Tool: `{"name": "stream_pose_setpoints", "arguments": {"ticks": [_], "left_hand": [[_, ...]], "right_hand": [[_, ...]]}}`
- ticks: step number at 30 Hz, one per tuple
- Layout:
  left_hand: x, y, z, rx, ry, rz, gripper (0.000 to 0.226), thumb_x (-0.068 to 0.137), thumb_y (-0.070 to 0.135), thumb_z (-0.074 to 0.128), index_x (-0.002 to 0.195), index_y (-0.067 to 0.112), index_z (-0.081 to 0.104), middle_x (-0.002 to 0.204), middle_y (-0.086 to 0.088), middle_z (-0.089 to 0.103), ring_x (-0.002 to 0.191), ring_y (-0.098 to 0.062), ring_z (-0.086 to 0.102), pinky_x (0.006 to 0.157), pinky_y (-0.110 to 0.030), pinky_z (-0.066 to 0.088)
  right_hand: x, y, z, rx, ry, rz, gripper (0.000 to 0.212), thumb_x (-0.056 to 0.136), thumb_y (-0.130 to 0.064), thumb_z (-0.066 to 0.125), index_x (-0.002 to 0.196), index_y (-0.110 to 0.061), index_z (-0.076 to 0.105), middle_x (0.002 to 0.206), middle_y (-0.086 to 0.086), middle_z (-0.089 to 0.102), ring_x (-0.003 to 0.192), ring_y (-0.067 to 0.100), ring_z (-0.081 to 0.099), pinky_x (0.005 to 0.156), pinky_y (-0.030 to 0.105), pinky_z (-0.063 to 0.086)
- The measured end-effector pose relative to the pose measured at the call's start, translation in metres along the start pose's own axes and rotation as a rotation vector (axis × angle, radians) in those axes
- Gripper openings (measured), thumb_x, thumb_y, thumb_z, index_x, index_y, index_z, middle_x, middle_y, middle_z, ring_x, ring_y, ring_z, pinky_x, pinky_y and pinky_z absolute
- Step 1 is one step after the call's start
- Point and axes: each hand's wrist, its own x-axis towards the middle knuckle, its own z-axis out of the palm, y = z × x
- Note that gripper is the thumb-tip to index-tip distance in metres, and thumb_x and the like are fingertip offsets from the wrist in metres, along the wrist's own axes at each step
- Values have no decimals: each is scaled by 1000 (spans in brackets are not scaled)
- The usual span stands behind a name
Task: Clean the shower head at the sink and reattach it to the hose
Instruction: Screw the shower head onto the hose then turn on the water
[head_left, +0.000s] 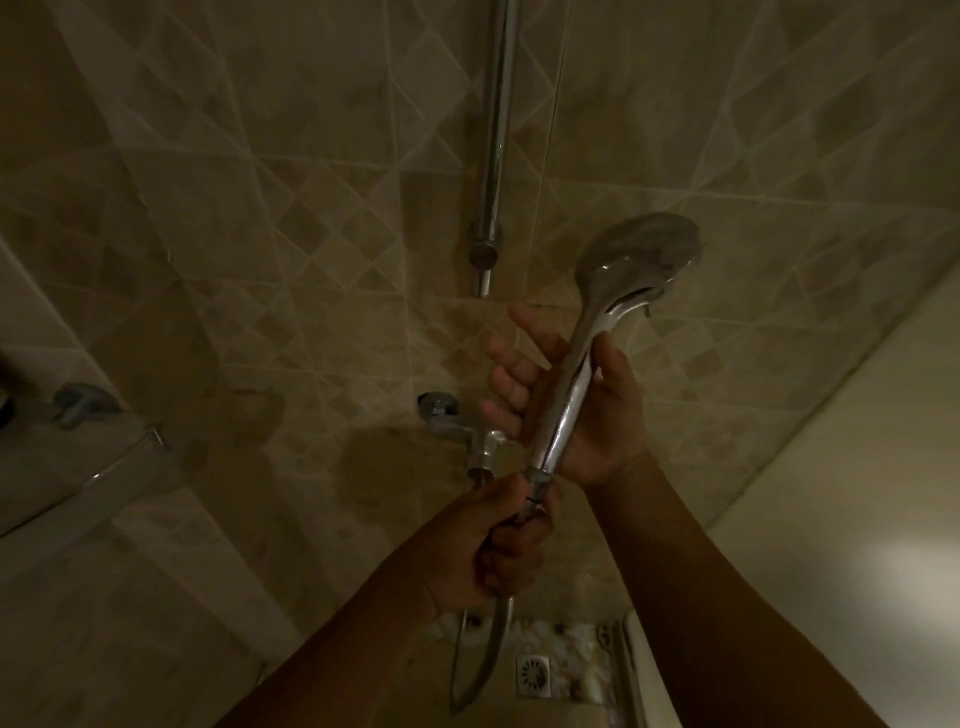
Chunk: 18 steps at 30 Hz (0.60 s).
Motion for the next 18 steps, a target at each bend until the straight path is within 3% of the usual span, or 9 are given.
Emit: {"name": "stream_pose_setpoints", "arguments": {"ticks": [3,6,9,12,15,18], "left_hand": [[2,-2,0,0,1,-19,30,93,44,61,105,17,62,59,8,32,41,-4,24,41,-18,22],[4,-7,-2,86,257,8,32,90,45,63,103,16,58,61,6,36,42,-2,28,41,-17,25],[9,-12,-5,305,547,59,36,89,45,62,103,12,56,62,6,36,47,-4,29,42,-19,24],[13,-18,-5,419,652,76,35,86,45,61,100,13,57,58,9,41,47,-5,31,43,-20,24],[10,-16,-8,264,545,76,31,91,43,62,99,14,56,58,8,36,44,-3,28,40,-19,24],[6,-6,-11,103,358,62,37,84,46,71,99,15,59,56,8,32,41,-3,23,40,-20,17]], "right_hand": [[0,2,-3,-9,14,24,63,87,-37,68,141,-10,48,113,20,70,89,28,72,80,44,56],[0,1,-12,-263,317,-4,38,81,-41,74,108,-14,66,72,2,65,54,12,58,53,28,52],[3,7,-17,-549,714,-51,26,90,-35,66,76,-14,60,57,1,52,48,14,48,50,28,45],[6,16,-19,-716,962,-147,26,94,-32,64,85,-10,54,55,2,52,48,16,48,52,33,44],[4,16,-12,-711,877,-124,25,94,-34,63,95,-10,57,60,2,57,51,15,53,50,28,47],[0,4,-7,-444,602,-12,31,88,-37,63,102,-10,61,72,4,61,61,16,60,58,30,53]]}}
